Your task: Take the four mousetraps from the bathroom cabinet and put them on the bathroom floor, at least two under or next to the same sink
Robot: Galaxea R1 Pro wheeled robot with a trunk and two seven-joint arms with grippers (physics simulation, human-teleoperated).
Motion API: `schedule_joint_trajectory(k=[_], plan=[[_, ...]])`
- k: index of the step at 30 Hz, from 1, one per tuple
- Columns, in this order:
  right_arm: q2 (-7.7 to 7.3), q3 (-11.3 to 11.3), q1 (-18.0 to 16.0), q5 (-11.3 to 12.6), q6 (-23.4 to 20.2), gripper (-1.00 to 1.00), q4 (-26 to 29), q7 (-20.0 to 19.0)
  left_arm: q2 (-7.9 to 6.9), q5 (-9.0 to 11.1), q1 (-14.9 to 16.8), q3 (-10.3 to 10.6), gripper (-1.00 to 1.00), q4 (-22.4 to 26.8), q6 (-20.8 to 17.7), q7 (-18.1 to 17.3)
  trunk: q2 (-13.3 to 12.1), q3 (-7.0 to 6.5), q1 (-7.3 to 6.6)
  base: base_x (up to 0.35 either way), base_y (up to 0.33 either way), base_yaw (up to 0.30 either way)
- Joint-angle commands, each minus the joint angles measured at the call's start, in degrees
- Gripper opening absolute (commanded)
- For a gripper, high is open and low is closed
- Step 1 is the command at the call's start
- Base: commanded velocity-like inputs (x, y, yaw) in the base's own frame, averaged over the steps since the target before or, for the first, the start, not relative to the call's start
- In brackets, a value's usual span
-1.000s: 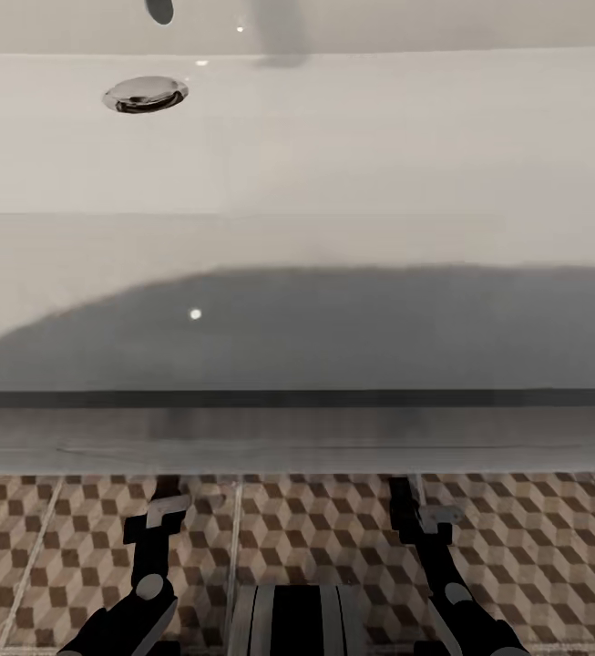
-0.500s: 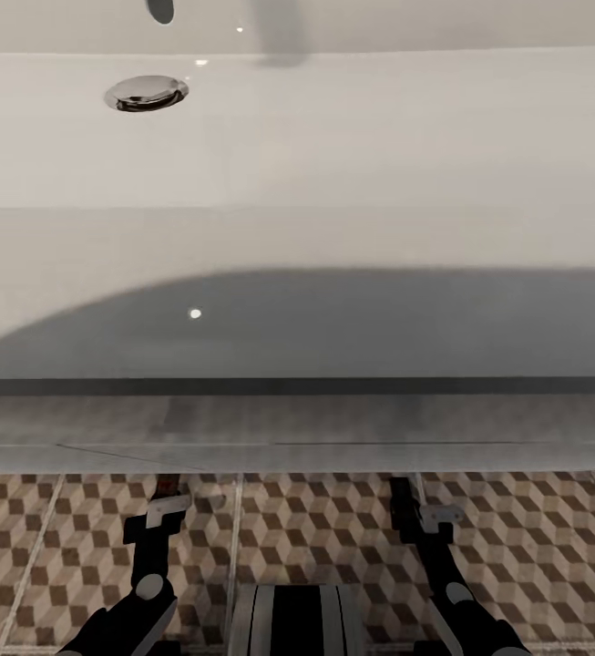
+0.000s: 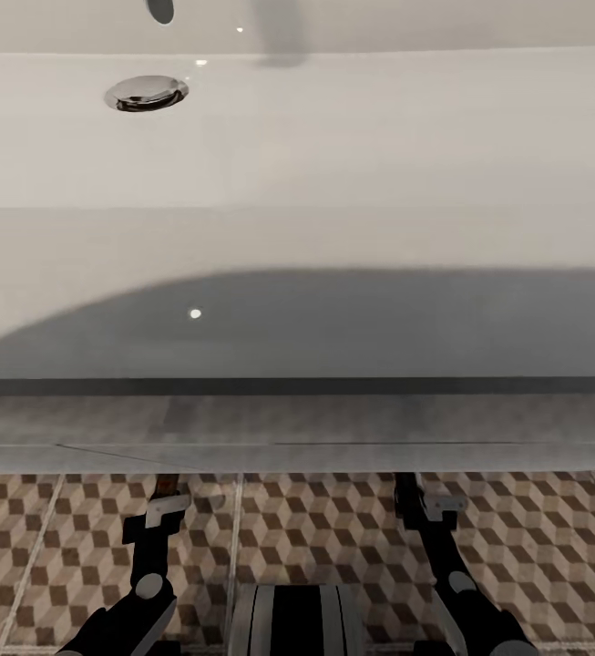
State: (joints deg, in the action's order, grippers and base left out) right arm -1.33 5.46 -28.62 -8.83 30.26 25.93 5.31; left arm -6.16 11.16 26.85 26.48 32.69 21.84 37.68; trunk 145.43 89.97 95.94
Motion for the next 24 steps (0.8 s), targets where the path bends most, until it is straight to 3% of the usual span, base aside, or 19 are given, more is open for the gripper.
schedule_joint_trajectory(k=[1,7,14,24], plan=[[0.02,0.2,0.0,-0.6,0.1,-1.00,0.4,0.3,-0.08,0.6,0.1,0.5,-1.00,0.0,0.3,0.3,0.0,0.03,-0.01,0.000,0.000,0.000],[0.01,0.2,0.0,-0.5,0.1,-1.00,1.2,0.7,-0.08,0.5,0.0,0.4,-1.00,0.0,0.3,0.3,0.0,0.03,-0.01,0.000,0.000,0.000],[0.01,0.2,0.0,-0.6,0.1,-1.00,1.3,4.1,-0.08,0.5,0.0,0.5,-1.00,0.0,0.3,0.3,0.0,0.03,-0.01,0.000,0.000,0.000],[0.01,0.1,0.0,-0.6,0.1,-1.00,1.2,4.5,-0.06,0.5,0.0,0.5,-1.00,0.0,0.3,0.5,0.0,0.03,-0.01,0.000,0.000,0.000]])
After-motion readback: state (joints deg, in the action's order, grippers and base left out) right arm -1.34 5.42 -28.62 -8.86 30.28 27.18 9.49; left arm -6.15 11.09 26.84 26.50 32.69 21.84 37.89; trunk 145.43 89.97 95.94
